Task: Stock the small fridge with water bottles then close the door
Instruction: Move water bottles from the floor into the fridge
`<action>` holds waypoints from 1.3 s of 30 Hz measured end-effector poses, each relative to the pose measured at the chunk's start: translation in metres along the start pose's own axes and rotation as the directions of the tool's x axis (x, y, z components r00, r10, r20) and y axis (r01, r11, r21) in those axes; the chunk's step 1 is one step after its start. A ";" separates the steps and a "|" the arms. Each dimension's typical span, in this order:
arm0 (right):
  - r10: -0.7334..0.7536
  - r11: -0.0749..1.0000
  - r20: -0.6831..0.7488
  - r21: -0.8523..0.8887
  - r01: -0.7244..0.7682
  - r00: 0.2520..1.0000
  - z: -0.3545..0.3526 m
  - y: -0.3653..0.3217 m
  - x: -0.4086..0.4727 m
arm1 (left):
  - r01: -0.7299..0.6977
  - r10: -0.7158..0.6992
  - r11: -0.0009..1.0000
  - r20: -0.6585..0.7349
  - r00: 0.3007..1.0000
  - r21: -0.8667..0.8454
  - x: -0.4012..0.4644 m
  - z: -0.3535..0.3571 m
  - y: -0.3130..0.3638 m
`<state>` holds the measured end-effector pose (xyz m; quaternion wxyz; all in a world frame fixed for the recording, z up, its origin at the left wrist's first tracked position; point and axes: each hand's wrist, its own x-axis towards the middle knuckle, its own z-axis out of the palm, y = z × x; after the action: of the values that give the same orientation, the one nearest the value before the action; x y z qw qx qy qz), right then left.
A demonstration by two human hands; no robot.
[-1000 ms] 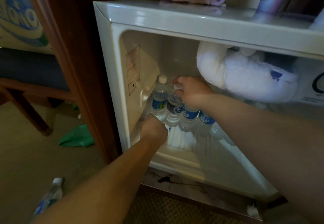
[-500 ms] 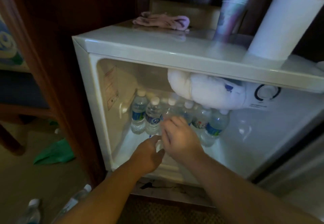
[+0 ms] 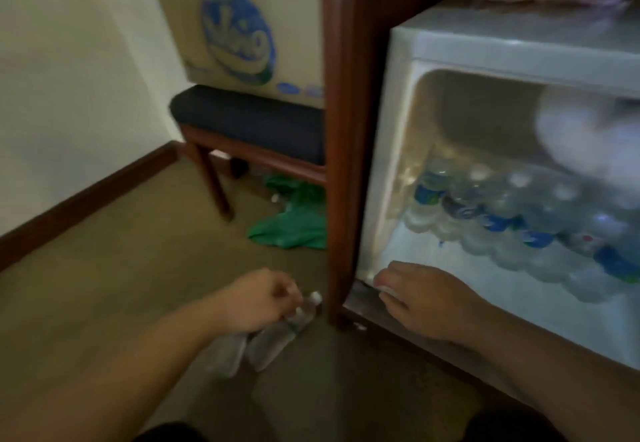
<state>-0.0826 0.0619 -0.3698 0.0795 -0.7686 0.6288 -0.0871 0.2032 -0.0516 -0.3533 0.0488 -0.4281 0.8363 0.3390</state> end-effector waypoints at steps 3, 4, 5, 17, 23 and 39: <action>-0.188 0.979 0.144 -0.048 0.197 0.971 0.025 -0.048 0.042 | 0.228 -0.227 0.974 -0.187 0.956 -0.021 -0.040 -0.024 -0.085; -0.231 0.968 0.190 -0.057 0.246 0.954 0.036 -0.062 0.055 | 0.298 -0.301 0.953 -0.242 0.922 -0.052 -0.053 -0.028 -0.110; -0.257 0.959 0.223 -0.059 0.277 0.940 0.048 -0.075 0.067 | 0.363 -0.374 0.927 -0.275 0.886 -0.089 -0.063 -0.028 -0.133; 0.247 0.882 0.452 -0.471 -0.005 0.857 0.221 -0.090 0.158 | 0.590 -0.627 0.774 -0.141 0.766 -0.231 -0.007 0.085 -0.205; 0.153 0.899 0.453 -0.433 0.067 0.878 0.239 -0.082 0.138 | 0.658 -0.695 0.714 -0.128 0.708 -0.239 0.042 0.127 -0.204; -0.079 0.996 0.419 -0.008 0.090 0.904 0.047 -0.099 0.073 | 0.362 -0.428 0.899 -0.317 0.846 -0.249 0.016 0.065 -0.163</action>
<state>0.0368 0.0104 -0.3901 0.1979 -0.7969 0.5644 0.0850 0.3022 -0.0888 -0.4948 -0.0770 -0.6493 0.6901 0.3102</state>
